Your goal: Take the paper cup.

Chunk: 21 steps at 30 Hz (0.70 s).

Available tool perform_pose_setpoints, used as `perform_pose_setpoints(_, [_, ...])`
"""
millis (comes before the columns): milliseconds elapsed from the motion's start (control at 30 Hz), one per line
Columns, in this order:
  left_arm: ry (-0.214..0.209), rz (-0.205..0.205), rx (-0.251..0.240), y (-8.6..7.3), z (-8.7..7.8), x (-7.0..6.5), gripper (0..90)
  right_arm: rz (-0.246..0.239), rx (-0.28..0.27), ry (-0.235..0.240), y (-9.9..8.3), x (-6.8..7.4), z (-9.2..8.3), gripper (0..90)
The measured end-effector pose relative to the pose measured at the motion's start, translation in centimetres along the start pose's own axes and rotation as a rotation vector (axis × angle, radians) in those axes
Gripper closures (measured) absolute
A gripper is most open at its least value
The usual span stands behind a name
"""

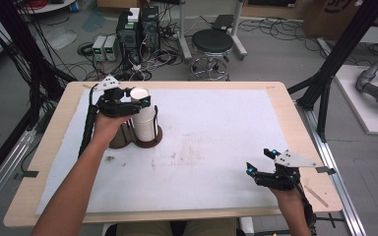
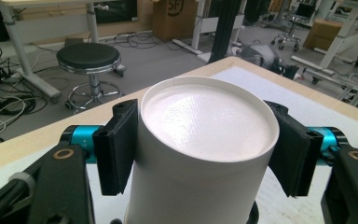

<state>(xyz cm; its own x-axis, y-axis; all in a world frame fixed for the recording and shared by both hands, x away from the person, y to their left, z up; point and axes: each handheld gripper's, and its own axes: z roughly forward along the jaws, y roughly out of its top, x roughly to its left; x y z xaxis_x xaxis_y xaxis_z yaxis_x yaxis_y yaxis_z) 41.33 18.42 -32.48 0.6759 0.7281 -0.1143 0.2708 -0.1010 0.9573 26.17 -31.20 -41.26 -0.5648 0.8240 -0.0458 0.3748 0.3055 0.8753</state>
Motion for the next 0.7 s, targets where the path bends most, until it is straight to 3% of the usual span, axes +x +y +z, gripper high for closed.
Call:
perform_pose_setpoints(167, [-0.007,-0.021,-0.040,0.9,-0.7,0.1,32.5,-0.001,-0.002,0.000,0.0,0.0,0.0,19.4])
perform_pose_setpoints(567, [-0.023,0.012,-0.104,4.2,-3.0,-0.3,33.0,-0.003,-0.007,-0.002,0.1,0.1,-0.1,19.4])
perform_pose_setpoints(600, [-0.023,0.017,-0.132,4.7,-3.5,-0.4,33.1,-0.002,-0.008,-0.002,0.1,0.1,-0.1,19.4])
perform_pose_setpoints(700, [-0.021,0.025,-0.151,5.5,-4.5,-0.4,33.1,-0.003,-0.008,-0.002,0.1,0.1,-0.1,19.4])
